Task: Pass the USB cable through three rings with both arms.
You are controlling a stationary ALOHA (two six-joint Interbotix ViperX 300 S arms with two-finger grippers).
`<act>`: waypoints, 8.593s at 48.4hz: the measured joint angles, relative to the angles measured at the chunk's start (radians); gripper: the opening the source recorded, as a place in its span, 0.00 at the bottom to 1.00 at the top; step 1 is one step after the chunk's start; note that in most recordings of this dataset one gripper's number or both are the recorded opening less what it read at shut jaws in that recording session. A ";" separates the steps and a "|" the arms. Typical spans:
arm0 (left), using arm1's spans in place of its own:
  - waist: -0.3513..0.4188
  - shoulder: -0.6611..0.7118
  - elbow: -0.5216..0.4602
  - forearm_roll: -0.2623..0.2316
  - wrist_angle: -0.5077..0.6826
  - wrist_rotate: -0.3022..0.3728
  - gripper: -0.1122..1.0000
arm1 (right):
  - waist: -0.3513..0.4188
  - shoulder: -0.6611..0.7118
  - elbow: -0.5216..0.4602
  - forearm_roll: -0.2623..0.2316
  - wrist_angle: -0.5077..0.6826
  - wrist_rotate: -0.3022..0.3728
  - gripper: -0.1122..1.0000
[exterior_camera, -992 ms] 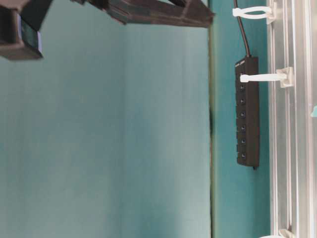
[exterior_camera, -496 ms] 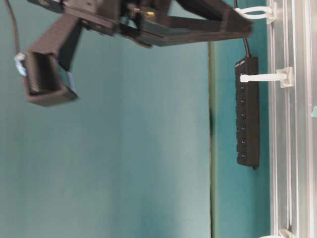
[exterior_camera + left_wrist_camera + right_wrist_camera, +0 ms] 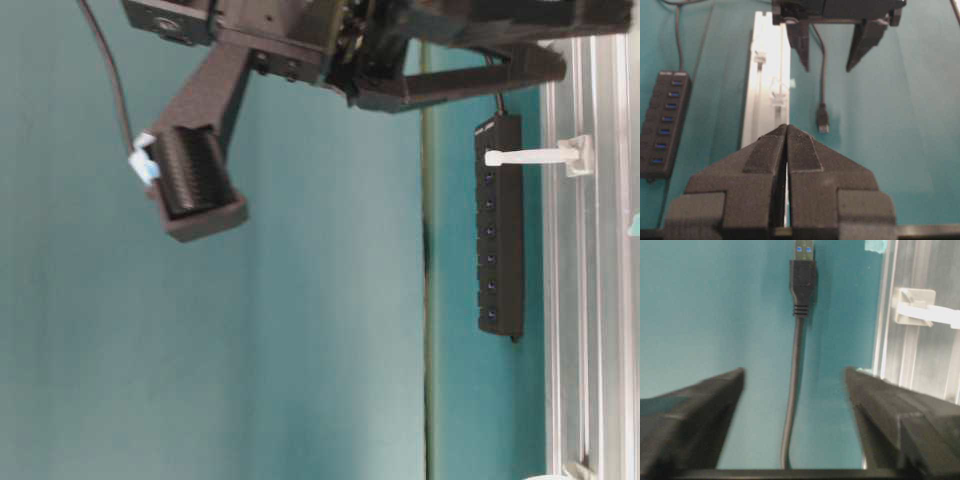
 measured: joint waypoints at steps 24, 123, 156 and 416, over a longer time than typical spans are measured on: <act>0.000 -0.005 0.003 0.000 0.002 0.000 0.10 | 0.003 0.100 0.002 0.000 -0.078 0.000 0.61; 0.000 -0.003 0.011 0.000 -0.006 -0.003 0.10 | -0.002 0.156 0.002 0.002 -0.103 0.000 0.03; 0.000 -0.006 0.015 0.000 -0.006 -0.011 0.10 | -0.026 -0.069 -0.066 -0.117 0.388 0.000 0.03; 0.064 1.157 -0.611 0.000 -0.370 -0.017 0.85 | -0.216 -0.245 0.414 -0.230 -0.428 0.120 0.02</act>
